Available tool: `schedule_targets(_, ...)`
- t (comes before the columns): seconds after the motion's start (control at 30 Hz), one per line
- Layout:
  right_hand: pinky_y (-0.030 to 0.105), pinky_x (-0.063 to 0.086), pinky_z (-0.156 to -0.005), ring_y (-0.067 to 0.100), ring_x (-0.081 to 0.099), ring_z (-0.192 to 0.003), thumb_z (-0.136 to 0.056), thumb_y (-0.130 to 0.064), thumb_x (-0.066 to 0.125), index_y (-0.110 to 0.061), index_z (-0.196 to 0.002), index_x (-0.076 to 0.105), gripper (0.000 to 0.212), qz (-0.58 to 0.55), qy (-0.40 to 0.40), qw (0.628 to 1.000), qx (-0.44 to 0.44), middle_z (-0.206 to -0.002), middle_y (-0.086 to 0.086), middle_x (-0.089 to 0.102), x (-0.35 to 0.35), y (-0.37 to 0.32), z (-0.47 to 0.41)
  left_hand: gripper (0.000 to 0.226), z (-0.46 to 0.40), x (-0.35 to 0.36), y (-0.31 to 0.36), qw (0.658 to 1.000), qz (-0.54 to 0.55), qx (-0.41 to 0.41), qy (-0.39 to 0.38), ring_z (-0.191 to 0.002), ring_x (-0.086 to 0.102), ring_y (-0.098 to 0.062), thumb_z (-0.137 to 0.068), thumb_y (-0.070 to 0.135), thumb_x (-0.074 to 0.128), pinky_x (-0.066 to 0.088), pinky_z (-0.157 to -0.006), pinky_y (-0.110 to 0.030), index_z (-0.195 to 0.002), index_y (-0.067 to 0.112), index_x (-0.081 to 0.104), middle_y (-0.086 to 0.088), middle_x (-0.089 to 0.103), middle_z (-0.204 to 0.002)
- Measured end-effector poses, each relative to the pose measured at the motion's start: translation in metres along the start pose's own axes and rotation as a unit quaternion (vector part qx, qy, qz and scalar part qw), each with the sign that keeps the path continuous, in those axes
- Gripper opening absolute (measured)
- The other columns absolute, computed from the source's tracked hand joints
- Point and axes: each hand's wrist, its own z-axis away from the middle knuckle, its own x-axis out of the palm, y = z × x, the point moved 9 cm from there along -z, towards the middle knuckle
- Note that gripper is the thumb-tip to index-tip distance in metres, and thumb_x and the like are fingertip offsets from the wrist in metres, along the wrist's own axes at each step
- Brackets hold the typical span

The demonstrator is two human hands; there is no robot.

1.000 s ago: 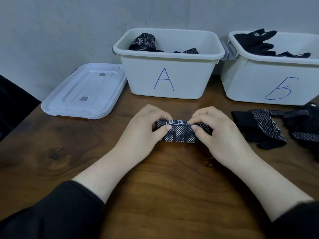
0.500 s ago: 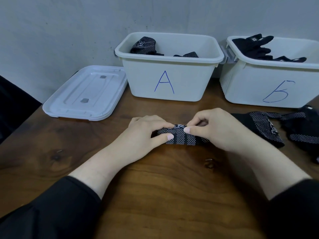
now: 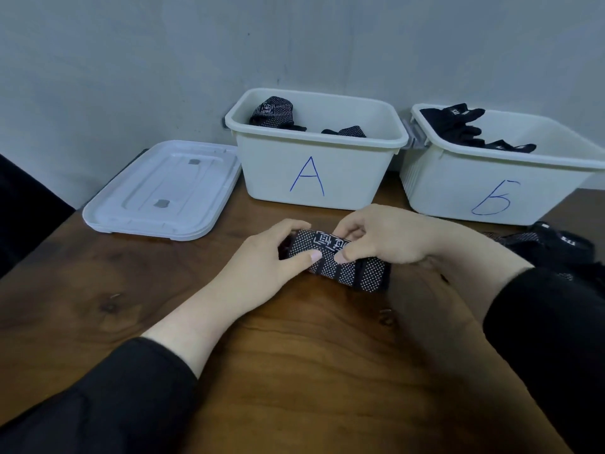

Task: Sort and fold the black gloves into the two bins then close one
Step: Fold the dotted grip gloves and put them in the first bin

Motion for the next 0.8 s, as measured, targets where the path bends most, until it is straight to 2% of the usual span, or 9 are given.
schedule_targets(0.07,0.017,0.050,-0.071,0.003,0.071,-0.079,-0.084,-0.021,0.080,-0.021,-0.101,0.074,0.018,-0.073,0.024,0.997,-0.006,-0.088,-0.006,0.077,-0.001,0.000,0.008,0.038,-0.002,-0.005,-0.003,0.991,0.122,-0.032,0.041,-0.111,0.063,0.005,-0.093,0.039,0.070,0.047,-0.097,-0.020,-0.129,0.032,0.061,0.018,0.071,-0.117)
schedule_targets(0.17,0.029,0.057,-0.083,0.015,0.074,-0.091,-0.084,-0.016,0.079,-0.017,-0.102,0.074,0.018,-0.112,0.042,0.993,-0.004,-0.098,0.003,0.078,0.001,-0.003,0.017,0.027,0.002,0.003,-0.006,0.942,0.320,-0.086,0.048,-0.111,0.069,-0.013,-0.095,0.025,0.069,0.055,-0.092,-0.033,-0.121,0.020,0.068,0.005,0.075,-0.114)
schedule_targets(0.23,0.034,0.060,-0.088,0.022,0.074,-0.099,-0.086,-0.012,0.078,-0.013,-0.104,0.072,0.019,-0.140,0.026,0.990,0.003,-0.104,0.007,0.077,0.005,-0.008,0.023,0.023,0.004,0.005,-0.001,0.926,0.366,-0.083,0.048,-0.108,0.070,-0.018,-0.094,0.019,0.069,0.054,-0.094,-0.035,-0.116,0.013,0.072,-0.003,0.076,-0.112)
schedule_targets(0.4,0.030,0.059,-0.084,0.026,0.073,-0.104,-0.091,-0.002,0.070,0.009,-0.114,0.064,0.026,-0.296,-0.011,0.955,0.019,-0.112,0.021,0.073,0.009,-0.018,0.028,0.011,0.000,-0.009,0.008,0.907,0.408,-0.058,0.087,-0.094,0.071,-0.020,-0.093,0.017,0.070,0.054,-0.087,-0.038,-0.099,0.013,0.078,-0.011,0.077,-0.102)
schedule_targets(0.47,0.035,0.059,-0.088,0.031,0.073,-0.105,-0.091,-0.001,0.069,0.012,-0.114,0.062,0.027,-0.306,-0.007,0.952,0.019,-0.109,0.024,0.073,0.006,-0.020,0.027,0.009,-0.003,-0.015,0.014,0.914,0.392,-0.038,0.093,-0.092,0.071,-0.019,-0.091,0.019,0.071,0.054,-0.088,-0.039,-0.095,0.017,0.079,-0.009,0.077,-0.099)
schedule_targets(0.57,0.031,0.055,-0.082,0.022,0.071,-0.084,-0.086,-0.009,0.077,0.003,-0.102,0.069,0.021,-0.272,0.022,0.962,0.021,-0.089,0.016,0.075,-0.007,-0.019,0.027,0.013,-0.010,-0.029,0.026,0.937,0.328,-0.008,0.119,-0.082,0.069,-0.008,-0.094,0.022,0.068,0.052,-0.076,-0.028,-0.088,0.021,0.079,0.003,0.077,-0.089)
schedule_targets(0.67,0.029,0.047,-0.079,0.018,0.064,-0.076,-0.085,-0.019,0.079,-0.008,-0.086,0.072,0.013,-0.221,0.072,0.973,-0.003,-0.084,0.014,0.073,-0.043,-0.031,0.036,0.015,-0.021,-0.062,0.036,0.960,0.177,0.067,0.207,-0.096,0.066,-0.002,-0.100,0.027,0.060,0.048,-0.085,-0.022,-0.093,0.031,0.073,0.014,0.073,-0.097)
schedule_targets(0.73,0.019,0.054,-0.067,0.012,0.070,-0.070,-0.092,-0.007,0.070,0.004,-0.091,0.067,0.011,-0.258,0.124,0.958,-0.016,-0.083,0.008,0.076,-0.081,-0.041,0.045,0.015,-0.027,-0.086,0.047,0.951,0.043,0.139,0.271,-0.104,0.060,0.000,-0.101,0.027,0.057,0.043,-0.090,-0.018,-0.100,0.029,0.072,0.018,0.068,-0.103)
schedule_targets(0.8,0.022,0.060,-0.072,0.018,0.076,-0.085,-0.093,-0.006,0.067,0.014,-0.109,0.063,0.026,-0.255,0.185,0.949,-0.021,-0.102,0.018,0.076,-0.124,-0.049,0.050,0.022,-0.040,-0.100,0.057,0.930,-0.065,0.196,0.303,-0.110,0.057,-0.005,-0.101,0.029,0.053,0.039,-0.097,-0.024,-0.106,0.022,0.073,0.014,0.067,-0.111)
